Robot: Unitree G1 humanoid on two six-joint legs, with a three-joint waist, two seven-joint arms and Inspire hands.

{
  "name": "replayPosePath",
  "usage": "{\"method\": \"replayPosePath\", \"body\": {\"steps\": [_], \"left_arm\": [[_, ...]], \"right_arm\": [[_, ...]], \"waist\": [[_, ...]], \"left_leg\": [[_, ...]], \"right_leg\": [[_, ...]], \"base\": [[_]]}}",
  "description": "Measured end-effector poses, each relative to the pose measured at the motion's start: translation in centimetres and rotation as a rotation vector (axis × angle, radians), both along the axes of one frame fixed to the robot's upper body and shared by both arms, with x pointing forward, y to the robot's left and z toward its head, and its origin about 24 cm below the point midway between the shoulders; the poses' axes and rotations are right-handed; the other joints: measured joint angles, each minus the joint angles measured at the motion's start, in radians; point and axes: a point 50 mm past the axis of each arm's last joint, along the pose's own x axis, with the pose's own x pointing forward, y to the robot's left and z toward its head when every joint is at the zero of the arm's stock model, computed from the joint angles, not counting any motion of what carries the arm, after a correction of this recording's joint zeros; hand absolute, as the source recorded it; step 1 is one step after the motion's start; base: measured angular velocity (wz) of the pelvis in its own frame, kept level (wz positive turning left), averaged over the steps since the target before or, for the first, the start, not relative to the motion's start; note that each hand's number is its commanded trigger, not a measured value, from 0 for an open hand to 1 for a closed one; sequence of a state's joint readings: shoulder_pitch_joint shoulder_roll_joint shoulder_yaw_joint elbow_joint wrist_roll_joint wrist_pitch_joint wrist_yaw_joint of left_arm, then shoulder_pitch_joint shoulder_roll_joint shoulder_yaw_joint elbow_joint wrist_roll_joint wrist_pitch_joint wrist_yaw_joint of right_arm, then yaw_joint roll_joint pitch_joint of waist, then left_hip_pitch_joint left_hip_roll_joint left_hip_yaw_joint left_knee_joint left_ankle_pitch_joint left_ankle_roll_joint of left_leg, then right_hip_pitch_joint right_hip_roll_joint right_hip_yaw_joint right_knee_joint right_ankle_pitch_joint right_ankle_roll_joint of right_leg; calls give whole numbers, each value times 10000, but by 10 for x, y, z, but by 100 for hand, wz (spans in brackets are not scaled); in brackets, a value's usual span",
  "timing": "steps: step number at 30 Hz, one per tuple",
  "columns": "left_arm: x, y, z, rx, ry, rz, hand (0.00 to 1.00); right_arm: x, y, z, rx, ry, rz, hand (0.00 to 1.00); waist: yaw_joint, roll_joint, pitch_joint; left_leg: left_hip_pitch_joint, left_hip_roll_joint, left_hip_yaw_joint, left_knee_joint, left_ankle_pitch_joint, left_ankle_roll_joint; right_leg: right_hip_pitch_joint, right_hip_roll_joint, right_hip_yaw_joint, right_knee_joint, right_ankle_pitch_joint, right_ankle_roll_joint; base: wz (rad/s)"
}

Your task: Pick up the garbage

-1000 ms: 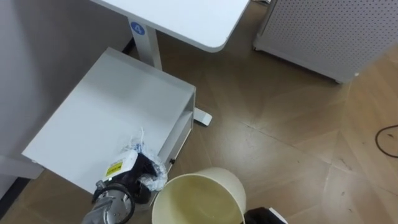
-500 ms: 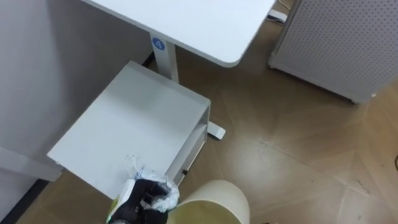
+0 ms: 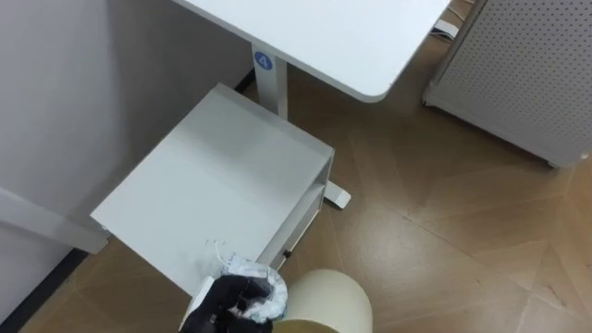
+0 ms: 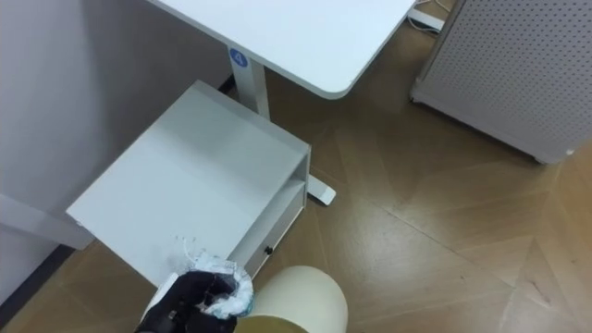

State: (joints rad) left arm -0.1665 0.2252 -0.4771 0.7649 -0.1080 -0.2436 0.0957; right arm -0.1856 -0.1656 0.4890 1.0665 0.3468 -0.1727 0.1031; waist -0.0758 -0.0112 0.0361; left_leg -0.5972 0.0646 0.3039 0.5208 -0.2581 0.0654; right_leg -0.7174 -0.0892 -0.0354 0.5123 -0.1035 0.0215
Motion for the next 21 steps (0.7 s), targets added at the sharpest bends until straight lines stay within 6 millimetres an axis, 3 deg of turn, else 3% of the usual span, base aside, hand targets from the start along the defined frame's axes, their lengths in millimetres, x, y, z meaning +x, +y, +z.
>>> {"method": "replayPosePath", "body": {"steps": [12, 21], "left_arm": [[-3, -14, 7, -552, -302, -1273, 100], [-5, -20, 12, -896, -419, -1829, 100]], "right_arm": [[-1, 1, -2, 88, 175, 140, 100], [0, -4, -1, 27, 179, 12, 100]], "waist": [[25, -6, -1], [271, -5, 1]], "left_leg": [[4, -77, -43, -34, 39, 8], [-7, -31, -44, -54, 33, 16]], "right_leg": [[13, -63, -45, -100, 42, 51], [15, -155, -357, -89, 100, -28]], "base": [[0], [-1]]}}
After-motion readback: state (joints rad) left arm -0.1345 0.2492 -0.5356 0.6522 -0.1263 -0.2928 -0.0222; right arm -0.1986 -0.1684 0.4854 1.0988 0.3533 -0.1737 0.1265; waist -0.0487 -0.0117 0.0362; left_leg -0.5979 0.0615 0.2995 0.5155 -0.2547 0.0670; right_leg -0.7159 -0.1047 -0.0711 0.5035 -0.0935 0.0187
